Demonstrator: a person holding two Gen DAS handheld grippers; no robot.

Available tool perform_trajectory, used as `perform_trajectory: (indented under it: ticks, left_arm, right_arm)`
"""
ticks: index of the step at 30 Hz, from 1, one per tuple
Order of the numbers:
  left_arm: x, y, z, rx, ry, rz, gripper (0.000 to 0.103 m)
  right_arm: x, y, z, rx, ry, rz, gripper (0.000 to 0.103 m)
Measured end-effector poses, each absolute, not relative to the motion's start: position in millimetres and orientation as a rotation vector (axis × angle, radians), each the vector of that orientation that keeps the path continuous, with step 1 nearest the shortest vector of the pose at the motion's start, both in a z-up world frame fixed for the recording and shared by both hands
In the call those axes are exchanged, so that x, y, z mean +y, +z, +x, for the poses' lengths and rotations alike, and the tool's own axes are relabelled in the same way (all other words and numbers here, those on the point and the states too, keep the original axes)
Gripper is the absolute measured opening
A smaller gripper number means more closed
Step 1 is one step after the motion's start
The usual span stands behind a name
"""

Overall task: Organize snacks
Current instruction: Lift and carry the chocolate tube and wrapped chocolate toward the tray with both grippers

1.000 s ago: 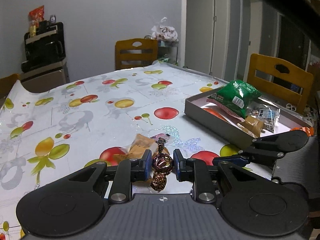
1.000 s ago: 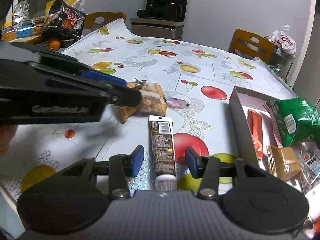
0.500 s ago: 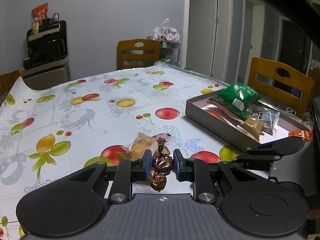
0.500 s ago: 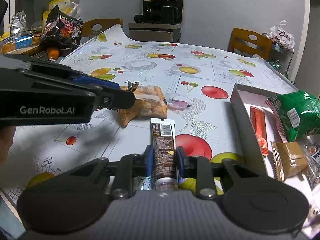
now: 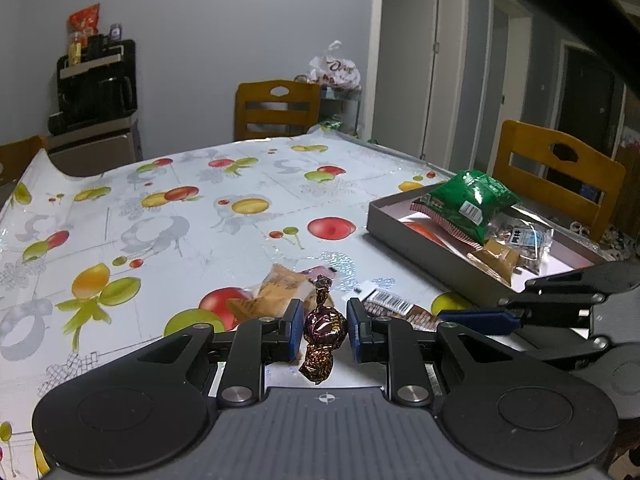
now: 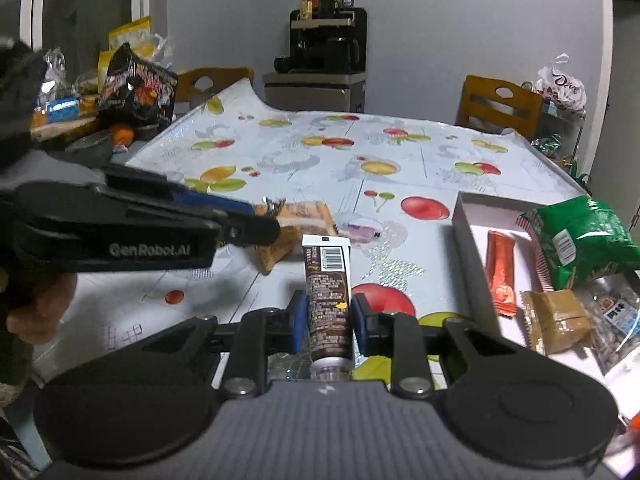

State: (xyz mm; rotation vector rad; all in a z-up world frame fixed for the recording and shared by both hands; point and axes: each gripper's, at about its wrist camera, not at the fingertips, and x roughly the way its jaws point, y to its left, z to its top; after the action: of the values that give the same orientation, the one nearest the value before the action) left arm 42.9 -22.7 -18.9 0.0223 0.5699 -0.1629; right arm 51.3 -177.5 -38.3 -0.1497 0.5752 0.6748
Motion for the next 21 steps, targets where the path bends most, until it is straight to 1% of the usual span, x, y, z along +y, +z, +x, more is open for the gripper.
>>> perform_trajectory:
  ticks: [12, 21]
  left_arm:
    - [-40.7, -7.7, 43.3, 0.55, -0.197, 0.054, 0.025]
    - [-72.1, -5.4, 56.4, 0.555, -0.286, 0.074, 0.025]
  right_arm:
    - [-224.7, -4.9, 50.5, 0.514, 0.622, -0.064, 0.024]
    - [-271.9, -3.6, 43.8, 0.505, 0.546, -0.042, 0.024]
